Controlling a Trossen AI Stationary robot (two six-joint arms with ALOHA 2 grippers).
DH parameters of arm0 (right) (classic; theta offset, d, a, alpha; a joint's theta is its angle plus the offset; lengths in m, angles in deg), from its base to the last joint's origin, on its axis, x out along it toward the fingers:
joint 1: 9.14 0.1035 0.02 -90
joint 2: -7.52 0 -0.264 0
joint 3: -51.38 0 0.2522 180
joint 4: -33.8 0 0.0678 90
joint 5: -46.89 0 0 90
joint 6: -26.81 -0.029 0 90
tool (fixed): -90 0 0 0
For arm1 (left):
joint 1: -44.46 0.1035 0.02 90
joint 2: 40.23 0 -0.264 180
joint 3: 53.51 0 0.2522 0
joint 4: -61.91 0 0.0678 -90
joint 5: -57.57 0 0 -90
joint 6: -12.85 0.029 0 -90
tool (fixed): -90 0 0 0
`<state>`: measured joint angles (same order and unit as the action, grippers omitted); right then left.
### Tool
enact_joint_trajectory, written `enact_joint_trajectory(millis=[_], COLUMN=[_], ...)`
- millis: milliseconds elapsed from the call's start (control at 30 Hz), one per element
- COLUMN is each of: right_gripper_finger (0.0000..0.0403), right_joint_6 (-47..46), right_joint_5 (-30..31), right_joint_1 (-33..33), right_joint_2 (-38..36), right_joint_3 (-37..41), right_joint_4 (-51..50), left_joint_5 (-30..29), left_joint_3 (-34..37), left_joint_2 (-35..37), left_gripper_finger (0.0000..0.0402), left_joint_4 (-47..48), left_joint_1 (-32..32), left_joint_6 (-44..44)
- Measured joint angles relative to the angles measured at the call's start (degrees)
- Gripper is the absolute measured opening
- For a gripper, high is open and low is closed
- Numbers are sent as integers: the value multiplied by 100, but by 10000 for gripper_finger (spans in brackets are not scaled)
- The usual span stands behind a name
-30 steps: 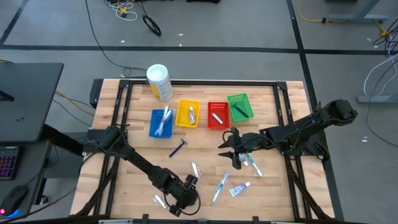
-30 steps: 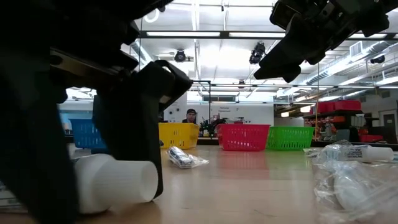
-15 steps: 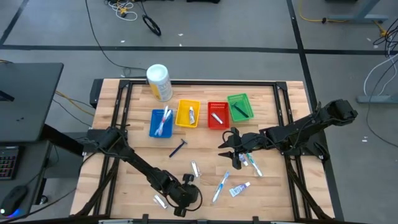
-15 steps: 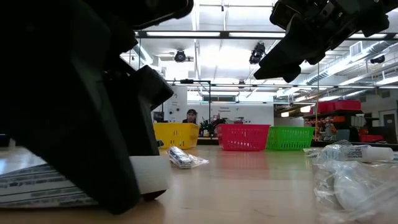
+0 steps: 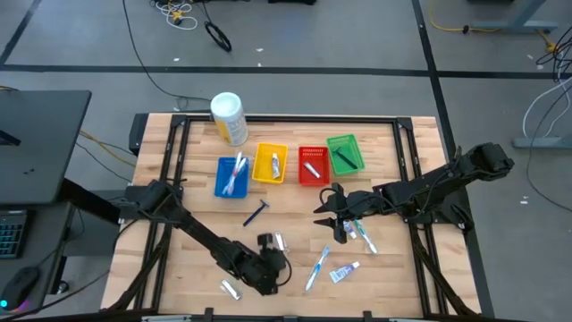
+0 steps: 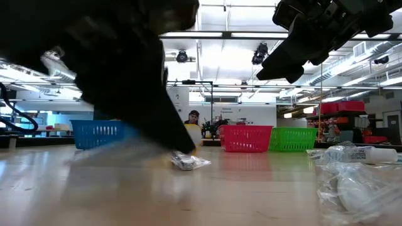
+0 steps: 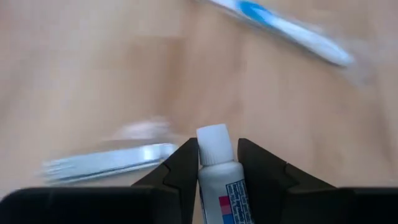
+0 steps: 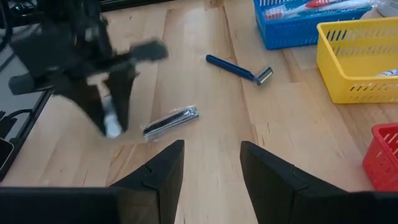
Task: Pick & Place Travel size toiletries
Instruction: Put the white toothpaste into the yellow bin
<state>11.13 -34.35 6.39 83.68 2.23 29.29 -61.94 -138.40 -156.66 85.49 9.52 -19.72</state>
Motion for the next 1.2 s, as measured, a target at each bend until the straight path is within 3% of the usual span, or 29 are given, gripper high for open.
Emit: enact_joint_trajectory(millis=[233,500,900,1200], right_gripper_finger=[167,167,167,167], right_joint_6=[0,-119,-192,-217], right_joint_5=[-1,-1,-19,-16], right_joint_1=[0,0,0,0], right_joint_2=[1,2,0,1], right_joint_3=[0,2,4,7], right_joint_4=[-14,-2,-15,-14], left_joint_5=[-1046,-1662,-1521,-771], left_joint_3=[-14,-20,-22,510], left_joint_2=[660,1354,1441,1437], left_gripper_finger=[125,120,119,119], left_joint_4=[1120,1566,1640,1323], left_joint_1=[309,1445,3718,4590], left_joint_6=[-210,-4,303,121])
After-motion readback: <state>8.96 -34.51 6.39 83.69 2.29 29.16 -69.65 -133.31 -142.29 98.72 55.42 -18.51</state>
